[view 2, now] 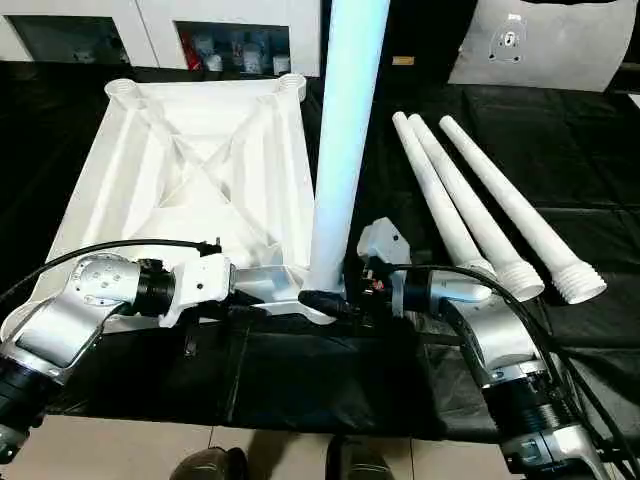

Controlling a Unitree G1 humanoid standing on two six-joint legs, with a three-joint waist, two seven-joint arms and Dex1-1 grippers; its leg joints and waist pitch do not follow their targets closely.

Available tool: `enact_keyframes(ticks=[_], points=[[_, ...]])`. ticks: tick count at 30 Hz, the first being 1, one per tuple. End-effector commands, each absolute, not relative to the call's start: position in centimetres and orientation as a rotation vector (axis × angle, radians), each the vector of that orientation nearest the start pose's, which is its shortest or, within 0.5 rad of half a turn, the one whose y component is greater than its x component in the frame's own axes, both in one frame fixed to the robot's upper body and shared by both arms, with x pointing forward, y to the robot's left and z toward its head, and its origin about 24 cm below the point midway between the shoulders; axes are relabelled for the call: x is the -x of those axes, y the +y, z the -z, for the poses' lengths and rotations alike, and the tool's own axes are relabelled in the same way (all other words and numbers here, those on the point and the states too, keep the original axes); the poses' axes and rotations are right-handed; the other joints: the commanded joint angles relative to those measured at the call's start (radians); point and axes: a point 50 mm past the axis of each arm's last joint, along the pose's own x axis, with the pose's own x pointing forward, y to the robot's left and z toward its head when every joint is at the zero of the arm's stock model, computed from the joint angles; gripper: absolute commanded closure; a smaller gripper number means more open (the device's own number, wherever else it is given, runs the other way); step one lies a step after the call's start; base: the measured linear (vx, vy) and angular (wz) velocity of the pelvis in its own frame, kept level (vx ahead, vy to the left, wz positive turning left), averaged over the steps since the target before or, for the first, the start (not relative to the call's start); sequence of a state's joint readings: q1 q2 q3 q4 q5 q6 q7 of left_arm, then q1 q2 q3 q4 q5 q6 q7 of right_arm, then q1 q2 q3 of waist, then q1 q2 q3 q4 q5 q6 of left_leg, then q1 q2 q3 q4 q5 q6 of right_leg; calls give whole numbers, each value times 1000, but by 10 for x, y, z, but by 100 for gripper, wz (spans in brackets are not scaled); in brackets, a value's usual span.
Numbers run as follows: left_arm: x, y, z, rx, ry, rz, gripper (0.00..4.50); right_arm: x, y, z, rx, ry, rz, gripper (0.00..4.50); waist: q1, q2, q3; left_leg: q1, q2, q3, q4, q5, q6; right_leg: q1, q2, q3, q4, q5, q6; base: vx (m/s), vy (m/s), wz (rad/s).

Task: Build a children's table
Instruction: Rotate leg to tighten

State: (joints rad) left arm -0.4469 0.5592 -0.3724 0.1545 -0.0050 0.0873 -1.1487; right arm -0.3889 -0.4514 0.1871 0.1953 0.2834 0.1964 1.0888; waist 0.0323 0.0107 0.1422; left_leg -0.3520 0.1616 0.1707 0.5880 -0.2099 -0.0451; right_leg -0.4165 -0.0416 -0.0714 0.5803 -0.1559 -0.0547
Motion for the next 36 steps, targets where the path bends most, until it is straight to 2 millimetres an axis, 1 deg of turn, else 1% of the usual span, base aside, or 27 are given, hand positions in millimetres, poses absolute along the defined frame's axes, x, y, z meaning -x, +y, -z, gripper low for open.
enact_keyframes(ticks=[1,3,4,6,7,8,12,16,18,19,20,21,22,23,24,25,26,27,28,29,30,31,32,33,34,35,36], points=[[-277,133,-73,-698,314,1466,450,-290,-149,-84,176,197,-1233,109,-3,-2,-94,-3,64,-18,-52,5,149,74,-98,63,-47,-146,-236,0,0,0],[-277,133,-72,-697,315,1465,450,-289,-149,-83,175,208,-1242,126,-4,-5,-93,-3,63,-17,-52,-2,148,74,-98,63,-49,-157,-234,0,0,0],[-277,133,-72,-697,315,1465,450,-289,-149,-83,174,211,-1245,126,-2,-4,-94,-4,63,-17,-51,-2,147,75,-99,64,-49,-164,-231,0,0,0],[-277,133,-71,-696,316,1464,450,-288,-149,-82,173,219,-1252,135,-3,-4,-92,-3,64,-17,-52,-5,147,74,-98,63,-50,-172,-228,0,0,0],[-277,133,-71,-696,316,1462,450,-288,-149,-81,170,225,-1257,160,-4,-7,-93,-3,63,-17,-51,0,147,74,-97,63,-49,-170,-226,0,0,0],[-277,134,-71,-695,317,1461,450,-288,-148,-80,168,227,-1259,169,-3,-6,-92,-3,63,-17,-52,0,147,73,-97,63,-49,-172,-226,0,0,0],[-277,134,-71,-694,319,1458,450,-287,-147,-79,164,235,-1266,182,-3,-7,-93,-3,63,-17,-51,4,149,73,-97,63,-48,-172,-224,0,0,0],[-278,134,-71,-674,322,1438,450,-282,-143,-71,150,272,-1269,185,-3,-7,-93,-3,63,-17,-51,8,152,73,-97,63,-48,-166,-226,0,0,0],[-279,130,-73,-626,320,1409,450,-281,-140,-67,139,288,-1243,185,-3,-8,-90,-2,63,-17,-52,-4,144,72,-97,62,-52,-192,-219,0,0,0],[-280,128,-74,-598,314,1389,450,-281,-139,-66,123,291,-1221,185,-4,-7,-89,-1,64,-17,-53,-10,139,72,-98,63,-53,-204,-218,0,0,0],[-281,126,-75,-579,310,1373,450,-282,-137,-65,112,288,-1197,185,-5,-6,-84,0,64,-16,-55,-32,129,70,-98,61,-59,-246,-212,0,0,0],[-285,120,-79,-536,299,1324,450,-285,-131,-63,78,268,-1111,185,-6,-7,-81,1,64,-16,-56,-54,115,68,-101,63,-64,-293,-203,0,0,0],[-285,119,-79,-531,297,1318,450,-286,-130,-63,73,265,-1100,185,-6,-7,-79,2,63,-17,-58,-64,104,67,-101,61,-69,-321,-196,0,0,0],[-289,114,-82,-515,294,1270,450,-289,-125,-62,40,254,-1031,185,-7,-9,-74,4,60,-19,-59,-94,86,66,-100,59,-77,-389,-175,0,0,0],[-291,112,-84,-508,293,1241,450,-291,-122,-62,20,249,-992,185,-12,-9,-75,1,59,-21,-61,-96,70,67,-99,58,-76,-406,-163,0,0,0],[-291,112,-84,-507,293,1239,450,-291,-121,-61,19,248,-989,185,-18,-8,-74,4,59,-23,-61,-111,63,65,-100,58,-80,-428,-153,0,0,0],[-301,93,-95,-418,254,1111,450,-297,-105,-57,-41,248,-847,185,-22,-9,-72,3,59,-22,-61,-116,59,64,-100,59,-80,-431,-152,0,0,0],[-301,93,-95,-418,254,1111,450,-297,-105,-57,-41,248,-847,185,-27,-9,-72,4,60,-20,-60,-115,51,61,-99,60,-79,-428,-157,0,0,0],[-303,87,-98,-390,245,1076,450,-299,-100,-55,-56,250,-808,186,-31,-9,-72,3,56,-23,-58,-123,45,62,-100,56,-86,-457,-147,0,0,0],[-303,87,-98,-390,245,1076,450,-299,-100,-55,-56,250,-808,186,-32,-11,-73,0,51,-24,-59,-118,53,66,-100,55,-88,-468,-133,0,0,0],[-308,79,-102,-366,231,1018,450,-302,-93,-53,-80,258,-744,186,-35,-10,-71,1,54,-22,-59,-117,61,60,-98,58,-89,-458,-130,0,0,0],[-311,71,-106,-340,220,965,450,-306,-86,-51,-110,266,-668,186,-35,-10,-71,2,52,-22,-58,-121,65,59,-98,56,-91,-461,-129,0,0,0],[-314,65,-108,-322,211,920,450,-310,-80,-50,-125,274,-604,186,-39,-9,-73,0,52,-23,-58,-111,65,60,-100,57,-87,-443,-138,0,0,0],[-314,65,-108,-322,211,920,450,-310,-80,-50,-125,274,-604,186,-41,-9,-75,-3,52,-25,-58,-98,65,64,-98,54,-86,-418,-141,0,0,0],[-316,60,-110,-319,202,886,450,-313,-75,-50,-131,279,-560,186,-40,-8,-77,-3,52,-25,-58,-92,68,65,-98,56,-83,-398,-143,0,0,0],[-317,58,-111,-326,198,874,450,-315,-73,-50,-129,279,-543,186,-43,-9,-78,-4,53,-24,-57,-86,72,64,-98,57,-81,-376,-149,0,0,0],[-317,57,-112,-334,194,865,450,-316,-72,-50,-125,279,-530,186,-43,-8,-81,-5,52,-22,-55,-72,88,65,-98,59,-75,-319,-167,0,0,0]])
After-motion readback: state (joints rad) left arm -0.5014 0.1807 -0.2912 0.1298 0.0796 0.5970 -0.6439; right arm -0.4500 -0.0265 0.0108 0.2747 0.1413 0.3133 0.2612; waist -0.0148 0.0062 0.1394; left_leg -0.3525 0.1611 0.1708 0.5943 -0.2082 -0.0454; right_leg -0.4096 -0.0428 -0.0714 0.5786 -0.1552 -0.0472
